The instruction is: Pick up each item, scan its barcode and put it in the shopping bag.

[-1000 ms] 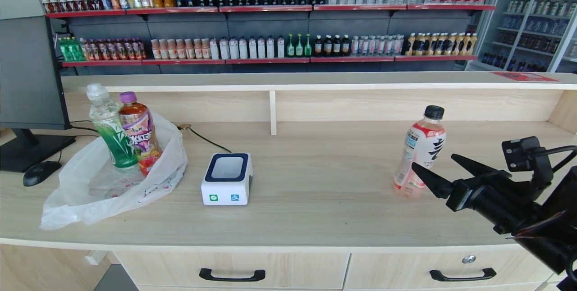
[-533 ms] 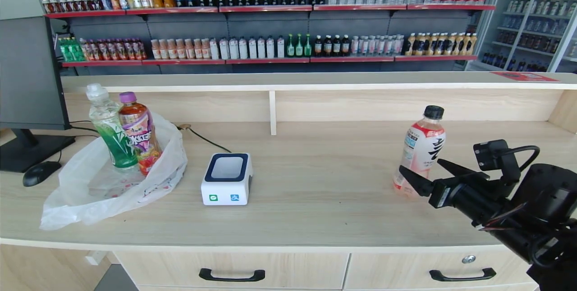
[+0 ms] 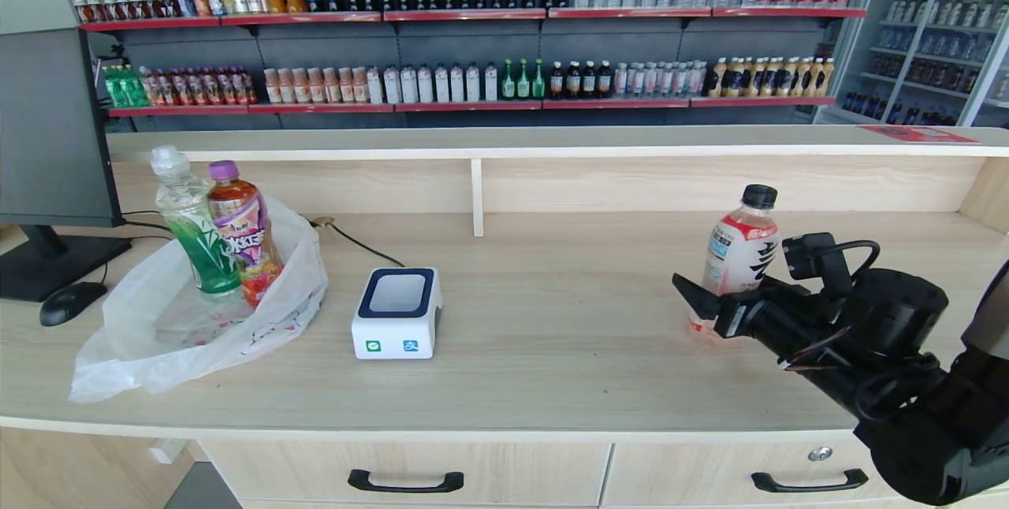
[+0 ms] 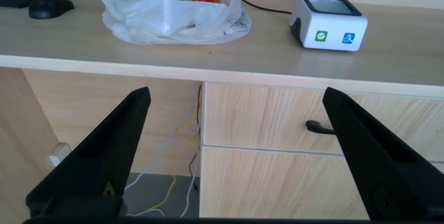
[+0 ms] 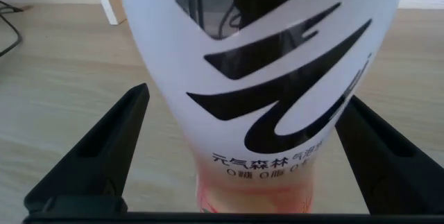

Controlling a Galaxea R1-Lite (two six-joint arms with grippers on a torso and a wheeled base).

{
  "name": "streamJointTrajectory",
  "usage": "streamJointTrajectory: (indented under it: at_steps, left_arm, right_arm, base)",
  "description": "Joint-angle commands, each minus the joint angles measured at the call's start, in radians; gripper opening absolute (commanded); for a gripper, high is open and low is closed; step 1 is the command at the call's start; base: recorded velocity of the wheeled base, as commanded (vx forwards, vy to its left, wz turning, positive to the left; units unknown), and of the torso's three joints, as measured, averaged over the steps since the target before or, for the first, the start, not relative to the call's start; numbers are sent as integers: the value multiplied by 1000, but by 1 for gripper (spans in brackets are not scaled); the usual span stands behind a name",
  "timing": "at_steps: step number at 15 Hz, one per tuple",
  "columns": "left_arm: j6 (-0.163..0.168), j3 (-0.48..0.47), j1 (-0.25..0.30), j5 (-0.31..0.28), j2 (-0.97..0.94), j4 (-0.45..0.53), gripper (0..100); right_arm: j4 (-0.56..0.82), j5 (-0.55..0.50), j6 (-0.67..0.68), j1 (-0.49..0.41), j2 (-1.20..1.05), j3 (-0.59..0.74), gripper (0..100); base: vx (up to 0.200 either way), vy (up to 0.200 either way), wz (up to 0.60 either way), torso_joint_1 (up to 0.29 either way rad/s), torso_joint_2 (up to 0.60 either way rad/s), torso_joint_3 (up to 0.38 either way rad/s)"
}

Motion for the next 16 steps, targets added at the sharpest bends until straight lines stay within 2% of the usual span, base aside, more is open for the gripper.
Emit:
streamJointTrajectory:
  at_steps: [1, 7, 8, 16]
  left_arm:
    - [0, 0, 0, 0, 0, 0, 100]
    - [2, 0, 0, 0, 0, 0, 100]
    - [2, 0, 0, 0, 0, 0, 100]
    - [2, 0, -2, 0, 0, 0, 100]
  right_arm:
    - [-1, 0, 0, 0, 43, -38, 100]
    - [-1, 2, 0, -16, 52, -57, 100]
    - [-1, 2, 0, -16, 52, -55, 0]
    - [-1, 2, 3, -16, 13, -54, 0]
  base:
    - [0, 0, 0, 0, 0, 0]
    - [0, 0, 0, 0, 0, 0]
    - [0, 0, 0, 0, 0, 0]
    - [0, 0, 0, 0, 0, 0]
